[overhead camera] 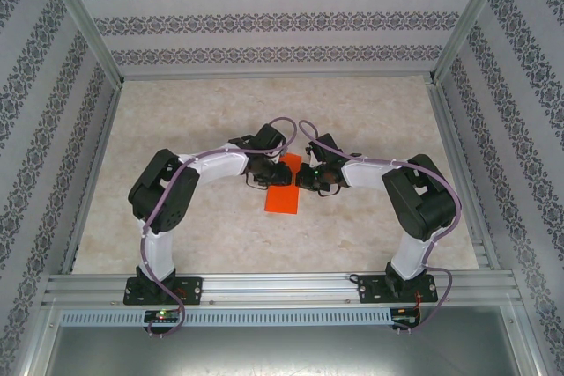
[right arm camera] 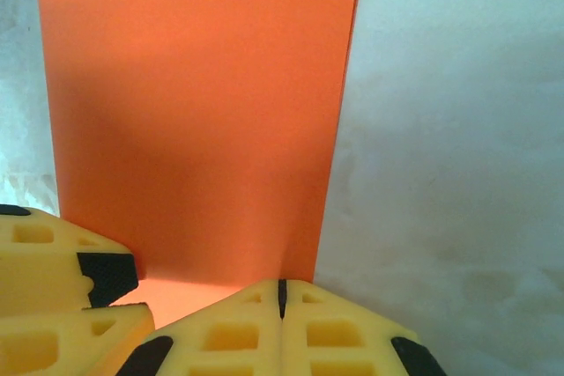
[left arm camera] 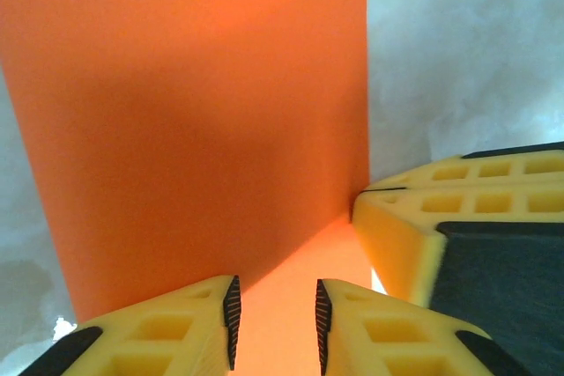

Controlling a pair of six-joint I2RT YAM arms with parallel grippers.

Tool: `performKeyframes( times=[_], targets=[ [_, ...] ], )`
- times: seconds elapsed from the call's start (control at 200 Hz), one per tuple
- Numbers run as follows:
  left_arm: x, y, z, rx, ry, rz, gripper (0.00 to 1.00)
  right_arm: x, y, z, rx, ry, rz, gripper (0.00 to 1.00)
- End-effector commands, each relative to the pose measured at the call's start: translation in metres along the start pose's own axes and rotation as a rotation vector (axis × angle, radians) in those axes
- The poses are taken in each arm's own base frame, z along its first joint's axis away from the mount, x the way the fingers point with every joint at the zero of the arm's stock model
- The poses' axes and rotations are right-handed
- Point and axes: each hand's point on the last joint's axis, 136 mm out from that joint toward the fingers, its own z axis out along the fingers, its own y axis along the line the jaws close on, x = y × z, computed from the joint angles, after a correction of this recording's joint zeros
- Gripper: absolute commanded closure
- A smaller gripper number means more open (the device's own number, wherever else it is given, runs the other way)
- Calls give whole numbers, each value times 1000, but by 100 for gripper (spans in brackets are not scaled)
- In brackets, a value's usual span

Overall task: Fold a paper plane with a square sheet of paper (fold left side to right side)
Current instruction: First fold the square sheet of paper in half at the center of the table.

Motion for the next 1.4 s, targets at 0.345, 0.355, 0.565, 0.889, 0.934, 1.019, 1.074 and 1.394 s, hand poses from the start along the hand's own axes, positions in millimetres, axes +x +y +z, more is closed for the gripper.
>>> performKeyframes(
  times=[0.345, 0.355, 0.565, 0.889, 0.934, 1.019, 1.074, 1.394],
  targets=[
    [10, 35, 4, 2, 1, -74, 72, 47, -60, 10, 209, 165, 29, 97],
    [10, 36, 3, 1, 1, -76, 72, 47, -60, 10, 209, 166, 29, 97],
    [13, 59, -7, -19, -8, -113, 72, 49, -64, 10, 208, 172, 38, 97],
    [6, 67, -30, 10, -61, -114, 73, 47, -60, 10, 183, 168, 40, 97],
    [0, 58, -38, 45, -97, -99, 74, 47, -59, 11, 182, 167, 40, 97],
    [-10, 40, -51, 121, -160, -85, 76, 47, -58, 11, 179, 167, 38, 97],
    [-14, 27, -53, 171, -175, -75, 76, 46, -57, 11, 178, 165, 36, 97],
    [-21, 0, -11, 247, -113, -65, 78, 47, -55, 12, 174, 170, 33, 97]
  ],
)
